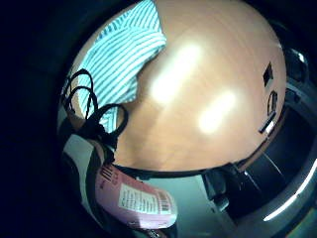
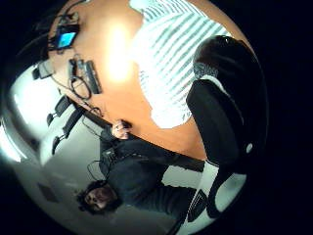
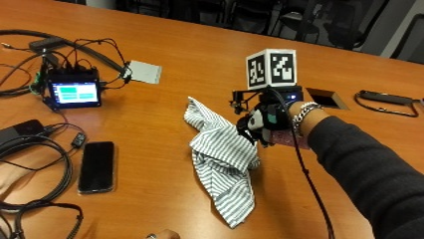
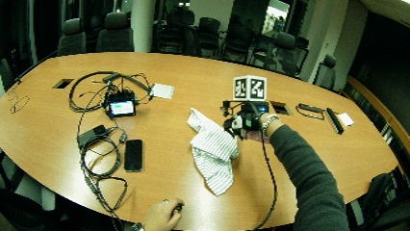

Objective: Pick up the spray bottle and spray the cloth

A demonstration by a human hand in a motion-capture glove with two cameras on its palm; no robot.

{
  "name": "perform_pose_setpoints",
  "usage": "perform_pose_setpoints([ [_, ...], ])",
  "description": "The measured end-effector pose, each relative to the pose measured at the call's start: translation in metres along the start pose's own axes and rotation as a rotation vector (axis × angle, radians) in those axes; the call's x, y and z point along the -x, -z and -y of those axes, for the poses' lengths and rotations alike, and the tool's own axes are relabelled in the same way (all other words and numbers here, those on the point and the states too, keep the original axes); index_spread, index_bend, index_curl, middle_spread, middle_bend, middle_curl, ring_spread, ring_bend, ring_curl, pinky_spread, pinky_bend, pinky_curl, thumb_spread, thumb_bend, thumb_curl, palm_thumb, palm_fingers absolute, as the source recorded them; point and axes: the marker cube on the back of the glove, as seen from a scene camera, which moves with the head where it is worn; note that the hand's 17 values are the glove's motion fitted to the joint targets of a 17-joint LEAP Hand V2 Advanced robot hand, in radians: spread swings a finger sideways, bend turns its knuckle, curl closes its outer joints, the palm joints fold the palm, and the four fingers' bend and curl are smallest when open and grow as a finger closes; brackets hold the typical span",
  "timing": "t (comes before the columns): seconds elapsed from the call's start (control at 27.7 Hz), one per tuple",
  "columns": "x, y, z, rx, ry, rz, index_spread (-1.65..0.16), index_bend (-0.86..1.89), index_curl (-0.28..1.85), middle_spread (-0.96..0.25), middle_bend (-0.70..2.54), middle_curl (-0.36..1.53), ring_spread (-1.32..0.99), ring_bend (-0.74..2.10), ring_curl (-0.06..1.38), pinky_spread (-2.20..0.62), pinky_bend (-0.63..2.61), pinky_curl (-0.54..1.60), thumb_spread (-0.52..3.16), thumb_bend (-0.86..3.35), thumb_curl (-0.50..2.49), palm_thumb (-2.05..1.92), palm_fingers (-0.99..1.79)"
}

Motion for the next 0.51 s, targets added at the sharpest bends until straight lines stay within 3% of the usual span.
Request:
perform_pose_setpoints([
  [0.29,-0.001,-0.039,0.017,0.154,-0.051,-0.041,-0.27,0.23,0.54,-0.17,0.56,0.50,-0.11,0.65,0.46,-0.24,0.45,0.39,1.53,0.00,0.18,0.64,1.39],
  [0.51,0.015,-0.015,0.006,0.103,0.031,0.026,-0.27,0.23,0.54,-0.17,0.57,0.50,-0.11,0.64,0.46,-0.24,0.45,0.39,1.53,0.00,0.18,0.64,1.38],
])
